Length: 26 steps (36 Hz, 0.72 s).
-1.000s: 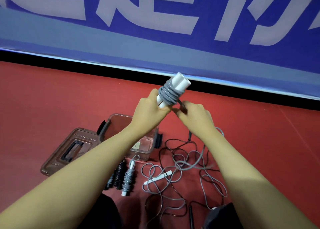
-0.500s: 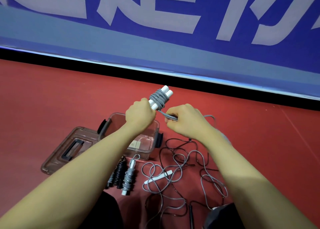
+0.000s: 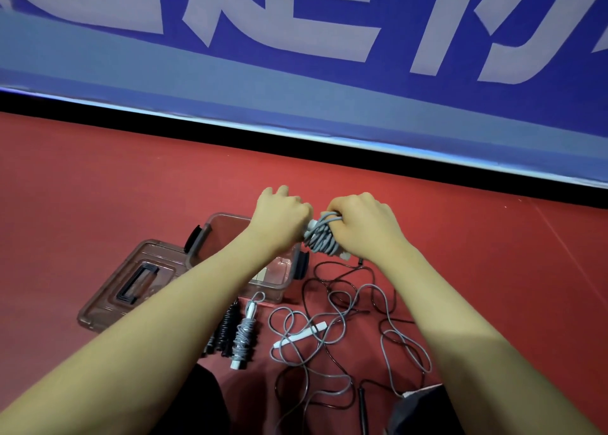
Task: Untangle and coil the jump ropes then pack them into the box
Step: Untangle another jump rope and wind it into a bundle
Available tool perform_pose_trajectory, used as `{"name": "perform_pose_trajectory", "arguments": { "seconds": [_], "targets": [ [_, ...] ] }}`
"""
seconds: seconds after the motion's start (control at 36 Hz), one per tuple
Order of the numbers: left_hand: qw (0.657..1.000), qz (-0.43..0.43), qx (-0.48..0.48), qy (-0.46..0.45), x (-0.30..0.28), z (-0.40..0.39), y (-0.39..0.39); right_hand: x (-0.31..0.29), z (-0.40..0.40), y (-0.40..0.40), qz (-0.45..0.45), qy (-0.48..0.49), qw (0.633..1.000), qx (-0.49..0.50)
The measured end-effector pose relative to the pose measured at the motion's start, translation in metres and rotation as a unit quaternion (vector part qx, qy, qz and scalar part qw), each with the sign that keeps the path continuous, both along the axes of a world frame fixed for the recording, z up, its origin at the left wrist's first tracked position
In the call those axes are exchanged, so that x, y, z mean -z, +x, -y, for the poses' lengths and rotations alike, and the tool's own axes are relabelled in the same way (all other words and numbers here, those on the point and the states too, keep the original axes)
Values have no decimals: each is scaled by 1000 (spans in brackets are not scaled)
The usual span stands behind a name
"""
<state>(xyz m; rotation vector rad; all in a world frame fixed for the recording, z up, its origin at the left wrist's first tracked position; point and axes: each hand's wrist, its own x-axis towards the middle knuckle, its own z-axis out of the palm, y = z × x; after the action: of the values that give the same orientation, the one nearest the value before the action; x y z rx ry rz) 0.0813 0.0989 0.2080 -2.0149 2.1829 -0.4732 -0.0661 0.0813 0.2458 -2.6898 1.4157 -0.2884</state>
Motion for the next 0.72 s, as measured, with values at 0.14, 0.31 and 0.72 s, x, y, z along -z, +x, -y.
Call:
{"name": "perform_pose_trajectory", "arguments": {
  "seconds": [0.14, 0.31, 0.72],
  "targets": [
    [1000, -26, -8, 4, -1, -2, -2, 0, 1, -2, 44, 30, 998, 35],
    [984, -17, 170, -57, -2, 0, 6, -1, 3, -9, 8, 33, 996, 81],
    [900, -247, 318, -170, -7, -6, 10, -1, 6, -19, 15, 17, 998, 57]
  ]
}}
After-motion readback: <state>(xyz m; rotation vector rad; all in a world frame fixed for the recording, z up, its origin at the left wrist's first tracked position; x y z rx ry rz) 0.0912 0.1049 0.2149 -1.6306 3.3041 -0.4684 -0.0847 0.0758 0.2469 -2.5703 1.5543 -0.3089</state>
